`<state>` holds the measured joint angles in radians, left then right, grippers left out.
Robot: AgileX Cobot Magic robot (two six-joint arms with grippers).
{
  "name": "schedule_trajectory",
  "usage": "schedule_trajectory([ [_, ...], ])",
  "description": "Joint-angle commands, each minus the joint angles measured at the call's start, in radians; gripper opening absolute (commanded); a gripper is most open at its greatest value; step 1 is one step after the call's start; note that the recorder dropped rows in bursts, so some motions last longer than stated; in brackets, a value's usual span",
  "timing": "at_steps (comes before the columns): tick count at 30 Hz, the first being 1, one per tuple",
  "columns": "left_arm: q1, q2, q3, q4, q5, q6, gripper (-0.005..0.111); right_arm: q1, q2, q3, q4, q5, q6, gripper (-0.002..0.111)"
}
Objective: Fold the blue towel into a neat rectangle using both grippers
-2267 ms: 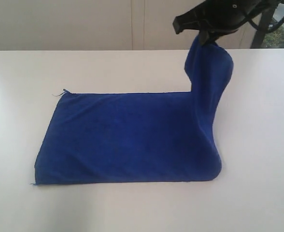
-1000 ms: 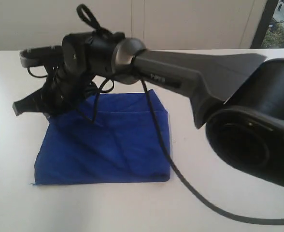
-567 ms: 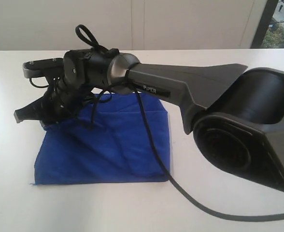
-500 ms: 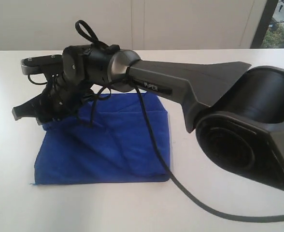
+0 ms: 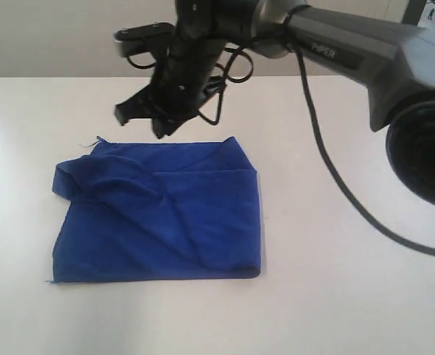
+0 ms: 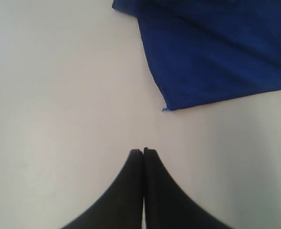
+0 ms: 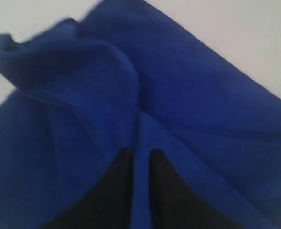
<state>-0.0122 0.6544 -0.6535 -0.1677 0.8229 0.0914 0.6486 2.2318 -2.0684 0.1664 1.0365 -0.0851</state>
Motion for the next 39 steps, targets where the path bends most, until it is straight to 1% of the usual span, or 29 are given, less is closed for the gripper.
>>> schedule_trajectory([
  [1,0.000,-0.008,0.003,-0.005,0.007,-0.003,0.000,-0.081,0.001,0.030,-0.067,0.020,-0.056,0.000],
  [4,0.000,-0.008,0.003,-0.005,0.007,-0.003,0.000,-0.122,0.031,0.034,-0.065,-0.008,-0.112,0.000],
  [9,0.000,-0.008,0.003,-0.005,0.007,-0.003,0.000,-0.162,0.110,0.034,-0.062,-0.059,-0.183,0.000],
  [16,0.000,-0.008,0.003,-0.005,0.007,-0.003,0.000,-0.211,0.199,0.034,-0.064,-0.138,-0.208,0.000],
  [19,0.000,-0.008,0.003,-0.005,0.007,-0.003,0.000,-0.236,0.221,0.034,-0.071,-0.138,-0.205,0.000],
  [22,0.000,-0.008,0.003,-0.005,0.007,-0.003,0.000,-0.279,0.226,0.034,-0.146,-0.060,-0.098,0.000],
  [23,0.000,-0.008,0.003,-0.005,0.007,-0.003,0.000,-0.297,0.226,0.034,-0.192,-0.008,-0.038,0.000],
  [27,0.000,-0.008,0.003,-0.005,0.007,-0.003,0.000,-0.341,0.226,0.034,-0.237,0.185,0.049,0.000],
  [29,0.000,-0.008,0.003,-0.005,0.007,-0.003,0.000,-0.360,0.224,0.044,-0.249,0.185,0.069,0.000],
  [34,0.000,-0.008,0.003,-0.005,0.007,-0.003,0.000,-0.369,0.153,0.258,-0.249,0.185,0.085,0.000],
  [38,0.000,-0.008,0.003,-0.005,0.007,-0.003,0.000,-0.369,0.010,0.480,-0.249,0.152,0.117,0.000],
  [39,0.000,-0.008,0.003,-0.005,0.007,-0.003,0.000,-0.369,-0.014,0.513,-0.247,0.142,0.117,0.000],
])
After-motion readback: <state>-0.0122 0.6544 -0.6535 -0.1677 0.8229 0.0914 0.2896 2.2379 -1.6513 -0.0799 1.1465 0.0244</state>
